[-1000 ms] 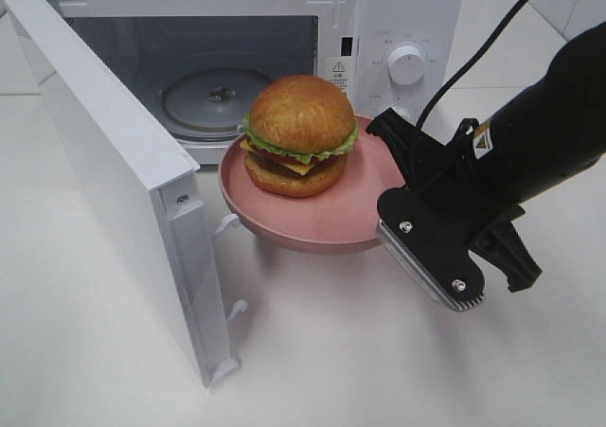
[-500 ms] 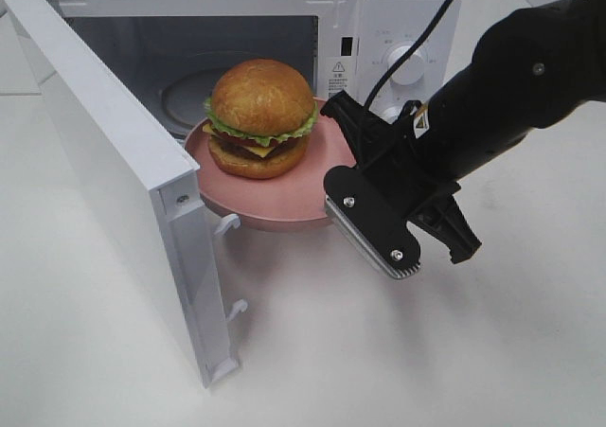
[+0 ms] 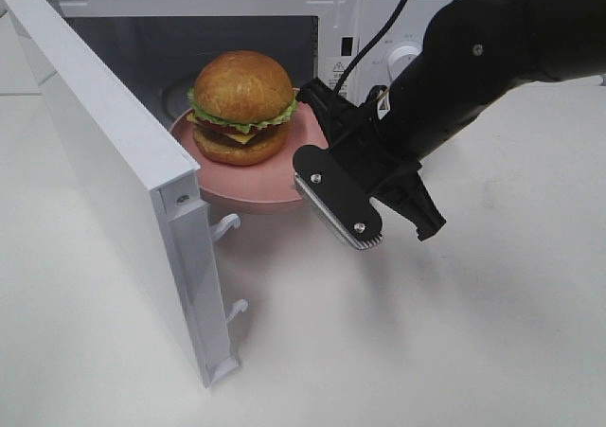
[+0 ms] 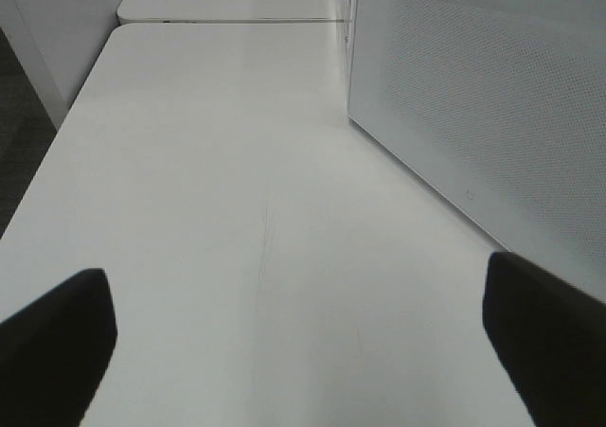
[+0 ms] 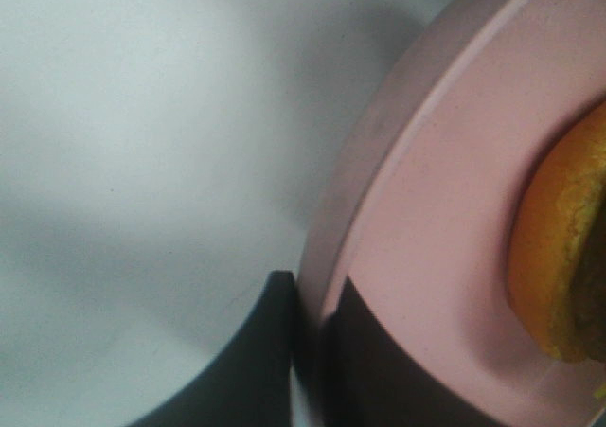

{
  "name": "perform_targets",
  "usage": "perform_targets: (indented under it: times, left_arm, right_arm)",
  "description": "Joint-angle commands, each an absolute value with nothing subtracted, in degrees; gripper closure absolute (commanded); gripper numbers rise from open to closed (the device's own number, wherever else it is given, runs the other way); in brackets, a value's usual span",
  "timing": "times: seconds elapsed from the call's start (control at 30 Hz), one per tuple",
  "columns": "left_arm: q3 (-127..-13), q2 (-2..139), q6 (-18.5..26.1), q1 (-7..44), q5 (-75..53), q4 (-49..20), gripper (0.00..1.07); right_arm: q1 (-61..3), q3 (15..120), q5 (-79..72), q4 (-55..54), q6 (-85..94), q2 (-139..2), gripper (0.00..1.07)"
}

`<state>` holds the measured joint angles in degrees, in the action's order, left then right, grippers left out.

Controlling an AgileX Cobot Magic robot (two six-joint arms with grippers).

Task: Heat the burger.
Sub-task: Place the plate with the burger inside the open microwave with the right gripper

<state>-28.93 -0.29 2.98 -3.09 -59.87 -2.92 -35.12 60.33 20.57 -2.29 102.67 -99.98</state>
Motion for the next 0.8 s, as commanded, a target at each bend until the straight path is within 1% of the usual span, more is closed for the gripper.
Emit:
perform_targets:
  times: [0.03, 0.47, 0.8]
  left_arm:
    - [-28.8, -1.5, 2.8, -2.9, -59.4, -3.1, 0.09]
    - [-28.8, -1.5, 2.8, -2.9, -59.4, -3.1, 0.09]
    - [-28.8, -1.5, 2.8, -2.9, -59.4, -3.1, 0.09]
  right_arm:
    - [-35.2, 63.6, 18.4, -2.8, 101.6, -101.2, 1.07]
    - [-35.2, 68.6, 19.0, -2.8, 100.1, -105.0, 1.07]
    - [-35.2, 74.7, 20.2, 0.5, 93.9, -109.3, 1.07]
